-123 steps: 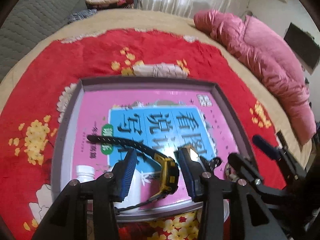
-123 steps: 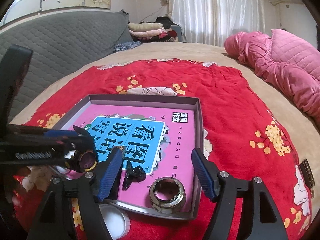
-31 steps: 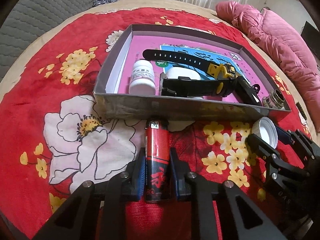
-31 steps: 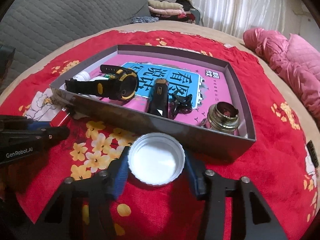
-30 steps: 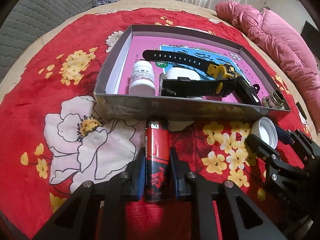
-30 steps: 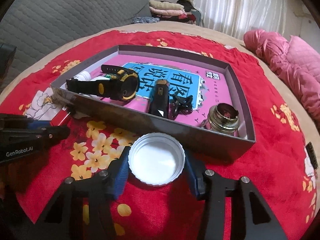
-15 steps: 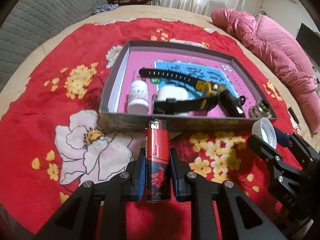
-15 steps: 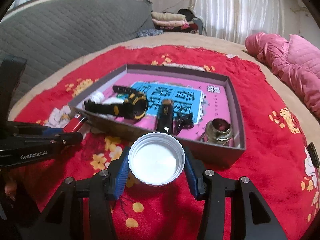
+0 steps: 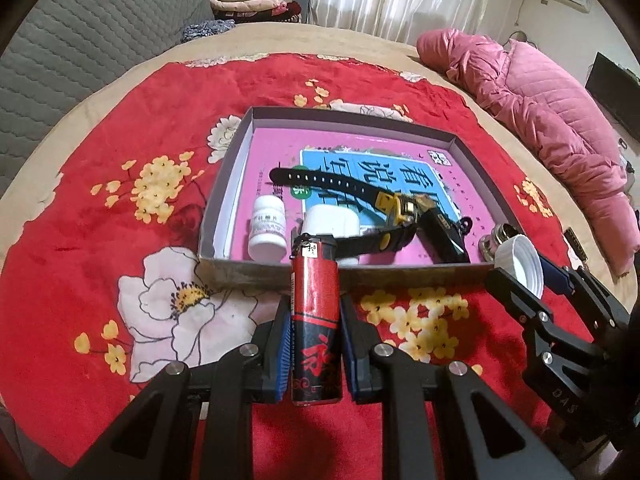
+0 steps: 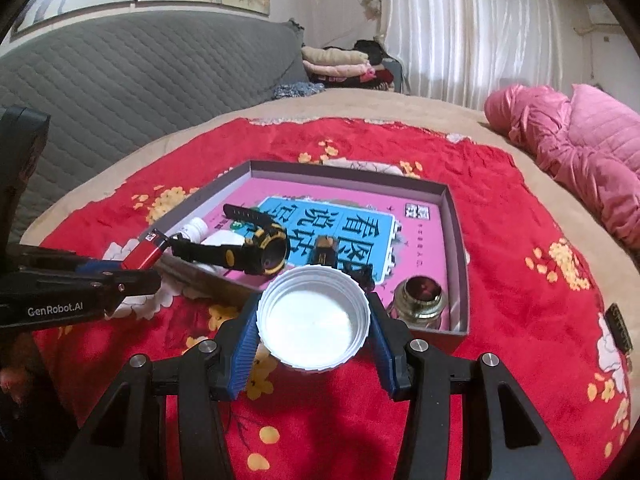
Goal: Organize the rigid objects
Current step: 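Lift red lighter with left tool into the tray while right tool carries bottle cap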
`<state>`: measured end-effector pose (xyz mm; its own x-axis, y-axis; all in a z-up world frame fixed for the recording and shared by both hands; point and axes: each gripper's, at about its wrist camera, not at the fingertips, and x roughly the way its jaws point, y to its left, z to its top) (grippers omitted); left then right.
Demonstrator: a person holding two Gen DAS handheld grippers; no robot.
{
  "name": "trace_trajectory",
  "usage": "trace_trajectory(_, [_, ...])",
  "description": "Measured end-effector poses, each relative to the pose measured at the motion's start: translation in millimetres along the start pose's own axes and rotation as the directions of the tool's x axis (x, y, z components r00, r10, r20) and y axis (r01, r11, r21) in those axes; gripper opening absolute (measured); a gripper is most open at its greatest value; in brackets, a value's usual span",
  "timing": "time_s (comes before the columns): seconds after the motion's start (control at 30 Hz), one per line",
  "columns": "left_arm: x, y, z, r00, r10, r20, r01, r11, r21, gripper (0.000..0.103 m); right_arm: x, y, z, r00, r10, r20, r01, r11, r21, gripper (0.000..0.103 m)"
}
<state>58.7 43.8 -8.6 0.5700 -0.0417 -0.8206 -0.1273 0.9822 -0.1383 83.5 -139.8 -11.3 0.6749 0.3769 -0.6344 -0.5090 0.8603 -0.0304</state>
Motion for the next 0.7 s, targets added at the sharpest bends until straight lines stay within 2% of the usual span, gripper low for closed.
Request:
trace_trajectory(0.53, [0,5,42,0.998,0.000,0.060,0.002,1.000,-0.024,0.022,1,-14,16,0.998,0.000,0.062,-0.001,1.000,0.019,0.051])
trace_trajectory(0.7, [6,8,57,0.998,-0.002,0.057,0.003,1.000,-0.026,0.022,6,-17,19,0.998,0.000,0.064,-0.001,1.000,0.021,0.051])
